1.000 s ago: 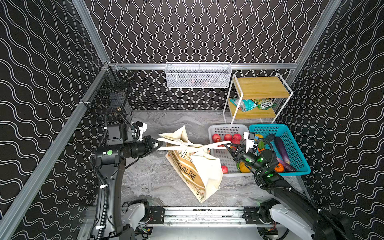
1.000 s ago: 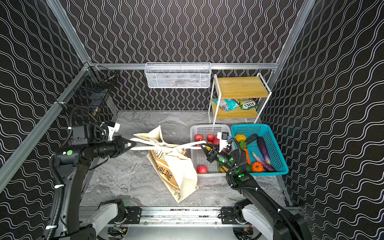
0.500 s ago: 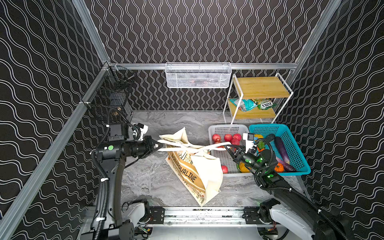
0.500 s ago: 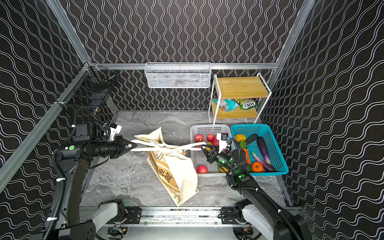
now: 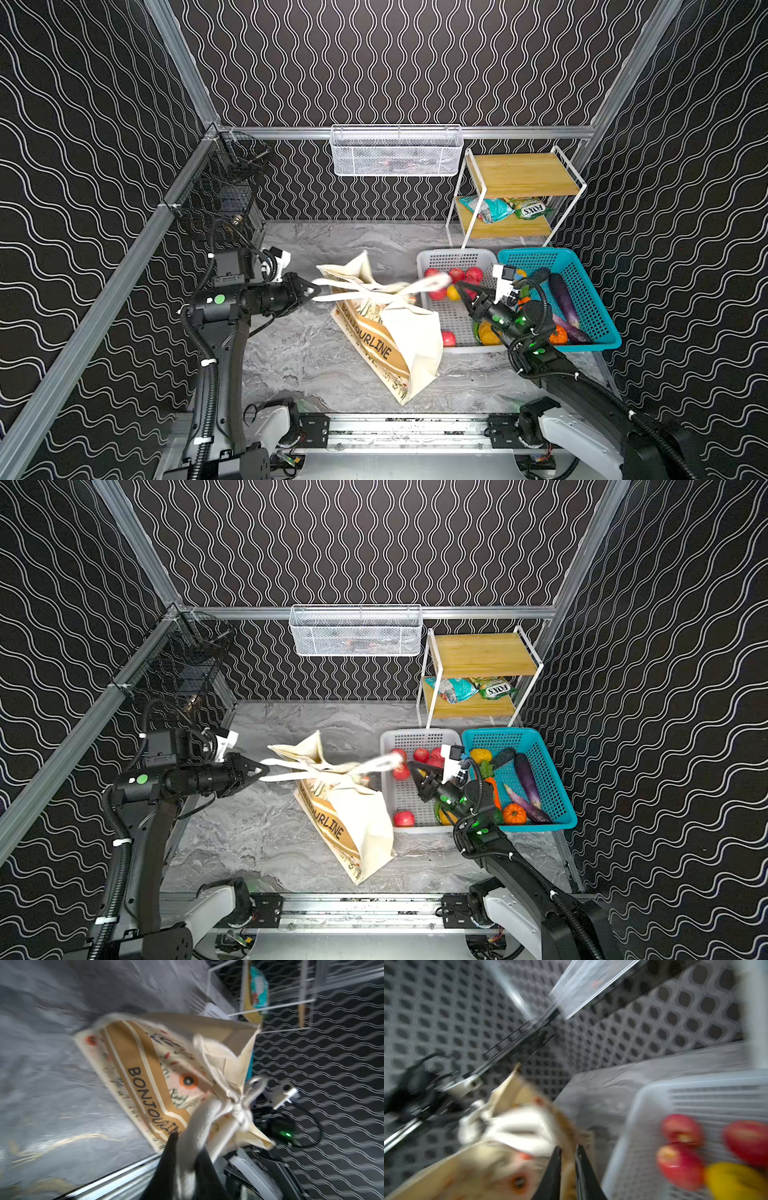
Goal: Place the food into the grocery bag and tie it
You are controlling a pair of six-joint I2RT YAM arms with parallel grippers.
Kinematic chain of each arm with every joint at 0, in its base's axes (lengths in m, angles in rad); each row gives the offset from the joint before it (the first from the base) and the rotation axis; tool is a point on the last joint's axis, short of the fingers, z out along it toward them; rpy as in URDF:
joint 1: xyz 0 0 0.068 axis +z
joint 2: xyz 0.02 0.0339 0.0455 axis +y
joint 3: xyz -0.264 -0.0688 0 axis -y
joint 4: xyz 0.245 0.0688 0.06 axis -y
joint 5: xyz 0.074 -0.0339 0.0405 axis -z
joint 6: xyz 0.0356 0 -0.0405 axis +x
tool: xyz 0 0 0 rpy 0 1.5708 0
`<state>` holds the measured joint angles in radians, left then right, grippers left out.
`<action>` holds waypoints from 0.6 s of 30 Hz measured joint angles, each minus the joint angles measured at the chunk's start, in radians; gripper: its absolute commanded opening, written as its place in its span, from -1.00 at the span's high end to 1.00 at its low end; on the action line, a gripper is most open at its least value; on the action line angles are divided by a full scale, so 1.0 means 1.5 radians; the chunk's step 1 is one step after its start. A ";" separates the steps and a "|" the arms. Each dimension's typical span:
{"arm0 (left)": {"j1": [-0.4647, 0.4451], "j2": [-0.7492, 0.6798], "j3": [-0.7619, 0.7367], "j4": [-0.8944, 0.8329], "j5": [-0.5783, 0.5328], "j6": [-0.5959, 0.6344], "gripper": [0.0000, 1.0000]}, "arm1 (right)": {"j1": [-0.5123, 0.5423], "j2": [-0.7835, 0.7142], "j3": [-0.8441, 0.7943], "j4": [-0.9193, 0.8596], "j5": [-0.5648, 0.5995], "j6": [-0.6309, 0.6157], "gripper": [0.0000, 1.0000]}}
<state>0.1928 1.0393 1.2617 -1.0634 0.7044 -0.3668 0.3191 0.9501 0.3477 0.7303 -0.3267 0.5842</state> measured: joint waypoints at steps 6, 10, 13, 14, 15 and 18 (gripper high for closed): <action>0.005 0.000 0.001 0.034 -0.057 0.000 0.33 | -0.001 0.000 -0.005 -0.017 0.112 -0.001 0.46; 0.004 0.000 0.008 0.039 -0.065 0.000 0.10 | 0.001 0.000 -0.005 -0.017 0.128 -0.001 0.40; 0.003 0.000 0.013 0.042 -0.065 0.001 -0.04 | 0.002 -0.001 -0.005 -0.018 0.137 -0.003 0.36; 0.003 0.000 0.014 0.043 -0.065 0.001 -0.08 | 0.002 -0.001 -0.005 -0.018 0.138 -0.004 0.35; 0.003 0.000 0.014 0.044 -0.065 0.001 -0.13 | 0.002 -0.002 -0.005 -0.019 0.140 -0.005 0.33; 0.003 -0.002 0.020 0.043 -0.065 0.002 -0.43 | 0.002 -0.006 -0.002 -0.022 0.142 -0.013 0.31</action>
<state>0.1970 1.0370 1.2915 -0.9981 0.6067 -0.3641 0.3214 0.9405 0.3450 0.6979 -0.1143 0.5640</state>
